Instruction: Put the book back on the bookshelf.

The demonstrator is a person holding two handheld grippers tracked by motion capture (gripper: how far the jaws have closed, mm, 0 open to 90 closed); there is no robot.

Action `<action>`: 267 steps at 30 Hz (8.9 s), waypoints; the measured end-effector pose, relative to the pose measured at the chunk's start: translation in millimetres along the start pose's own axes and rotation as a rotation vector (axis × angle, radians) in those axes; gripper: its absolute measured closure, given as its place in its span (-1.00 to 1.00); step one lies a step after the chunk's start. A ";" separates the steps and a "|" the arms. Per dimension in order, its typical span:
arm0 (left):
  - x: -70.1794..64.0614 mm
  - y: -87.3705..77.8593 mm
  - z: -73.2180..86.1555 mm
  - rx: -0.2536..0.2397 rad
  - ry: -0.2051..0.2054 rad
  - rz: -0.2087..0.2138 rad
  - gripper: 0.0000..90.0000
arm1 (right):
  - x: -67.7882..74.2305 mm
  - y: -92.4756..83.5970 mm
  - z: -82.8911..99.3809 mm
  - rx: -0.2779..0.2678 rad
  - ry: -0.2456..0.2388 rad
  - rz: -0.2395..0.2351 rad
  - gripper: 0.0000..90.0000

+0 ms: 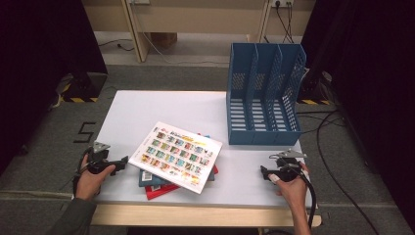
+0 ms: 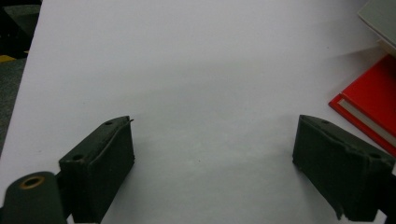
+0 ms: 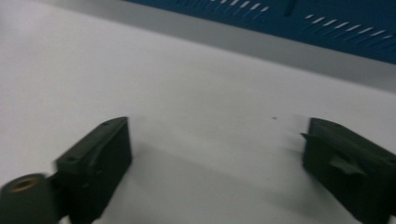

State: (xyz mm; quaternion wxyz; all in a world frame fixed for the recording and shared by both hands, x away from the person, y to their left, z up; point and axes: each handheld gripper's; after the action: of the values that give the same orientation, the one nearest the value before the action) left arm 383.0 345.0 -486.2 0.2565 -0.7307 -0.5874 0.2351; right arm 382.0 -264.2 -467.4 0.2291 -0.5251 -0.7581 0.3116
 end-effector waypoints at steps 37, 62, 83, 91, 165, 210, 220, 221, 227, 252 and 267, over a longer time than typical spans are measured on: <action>-31.7 -39.4 -22.4 -0.070 0.013 0.118 -0.02 | 94.1 -18.0 -31.9 -0.166 0.066 -0.499 -0.49; -73.1 -59.2 -14.5 -0.037 0.148 0.163 -0.20 | 110.4 44.0 -48.1 -0.050 0.181 -0.688 -0.65; -81.7 -54.2 -13.2 -0.059 0.143 0.176 -0.04 | 120.1 53.6 -70.2 -0.168 0.089 -0.728 0.25; -80.6 -50.4 -11.3 -0.077 0.132 0.191 -0.29 | 121.6 37.9 -87.1 -0.190 0.085 -0.710 0.62; -5.7 -17.2 12.2 0.016 0.062 0.096 -0.78 | 119.3 -77.6 -233.6 0.283 -0.357 -0.249 0.42; -5.1 -17.1 12.3 0.016 0.062 0.099 -0.79 | 86.8 -162.7 -299.4 0.117 -0.416 -0.135 0.64; -5.1 -17.0 12.3 0.016 0.061 0.100 -0.79 | 77.5 -147.1 -338.6 0.094 -0.362 -0.052 0.64; -5.1 -17.0 12.3 0.016 0.061 0.100 -0.79 | 76.6 -144.6 -341.1 0.098 -0.361 -0.044 0.64; -5.1 -17.0 12.3 0.016 0.061 0.100 -0.79 | 66.9 -125.1 -359.0 0.104 -0.313 0.005 0.64; -5.5 -16.5 12.2 0.016 0.063 0.101 -0.81 | 46.2 -15.6 -382.0 0.082 -0.158 0.043 0.64; -5.4 -16.3 12.1 0.016 0.063 0.103 -0.81 | 40.9 34.9 -365.7 0.121 -0.114 0.040 0.64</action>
State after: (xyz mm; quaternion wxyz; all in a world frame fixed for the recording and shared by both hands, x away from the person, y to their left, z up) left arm 362.1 343.9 -484.5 0.2684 -0.7650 -0.5386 0.2294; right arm 637.5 -132.2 -235.2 0.2108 -0.5067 -0.7391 0.3906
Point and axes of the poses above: each handheld gripper's, and its own axes: y roughly forward along the jaws, z roughly out of its underside, x roughly to its left, and after that the axes turned 5 degrees about -x, right-handed
